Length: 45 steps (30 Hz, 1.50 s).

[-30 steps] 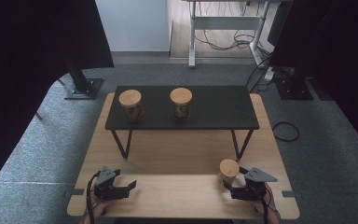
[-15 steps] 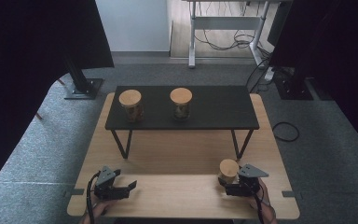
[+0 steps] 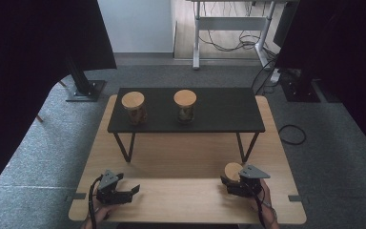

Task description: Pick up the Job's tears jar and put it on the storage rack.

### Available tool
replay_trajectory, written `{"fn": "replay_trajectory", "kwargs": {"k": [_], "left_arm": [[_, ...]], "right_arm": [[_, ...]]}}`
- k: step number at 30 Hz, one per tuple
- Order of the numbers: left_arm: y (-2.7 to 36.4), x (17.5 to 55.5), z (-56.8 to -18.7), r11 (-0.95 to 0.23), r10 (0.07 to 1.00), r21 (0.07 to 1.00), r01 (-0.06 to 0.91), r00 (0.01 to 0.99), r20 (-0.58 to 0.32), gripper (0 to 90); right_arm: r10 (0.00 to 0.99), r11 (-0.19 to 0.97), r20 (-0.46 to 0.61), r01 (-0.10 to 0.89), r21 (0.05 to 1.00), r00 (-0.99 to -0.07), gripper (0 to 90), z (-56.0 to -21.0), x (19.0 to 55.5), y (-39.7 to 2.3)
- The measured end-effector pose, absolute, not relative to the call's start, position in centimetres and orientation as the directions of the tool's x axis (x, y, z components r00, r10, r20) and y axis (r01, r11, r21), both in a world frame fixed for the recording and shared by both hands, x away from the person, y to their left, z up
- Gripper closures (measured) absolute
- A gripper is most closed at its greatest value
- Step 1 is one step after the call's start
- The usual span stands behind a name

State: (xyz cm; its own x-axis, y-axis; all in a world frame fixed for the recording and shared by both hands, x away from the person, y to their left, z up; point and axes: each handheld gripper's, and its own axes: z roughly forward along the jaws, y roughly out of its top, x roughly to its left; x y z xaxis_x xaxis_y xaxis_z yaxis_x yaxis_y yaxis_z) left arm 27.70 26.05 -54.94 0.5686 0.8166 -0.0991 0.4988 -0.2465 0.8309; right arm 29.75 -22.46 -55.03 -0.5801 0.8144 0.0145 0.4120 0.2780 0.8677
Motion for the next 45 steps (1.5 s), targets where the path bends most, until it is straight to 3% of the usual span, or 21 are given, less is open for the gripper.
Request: {"fn": "replay_trajectory", "kwargs": {"k": [29,45], "left_arm": [[26.0,27.7,-54.9,-0.250,0.816,0.828,0.502,0.569,-0.099,9.8],[26.0,27.7,-54.9,-0.253,0.815,0.828,0.501,0.571,-0.097,9.8]], "right_arm": [[0.829,0.249,0.025,0.408,0.878,-0.559,24.5,-54.9,29.6,-22.6],[0.815,0.215,0.012,0.322,0.922,-0.579,24.6,-52.2,27.3,-22.4]]}}
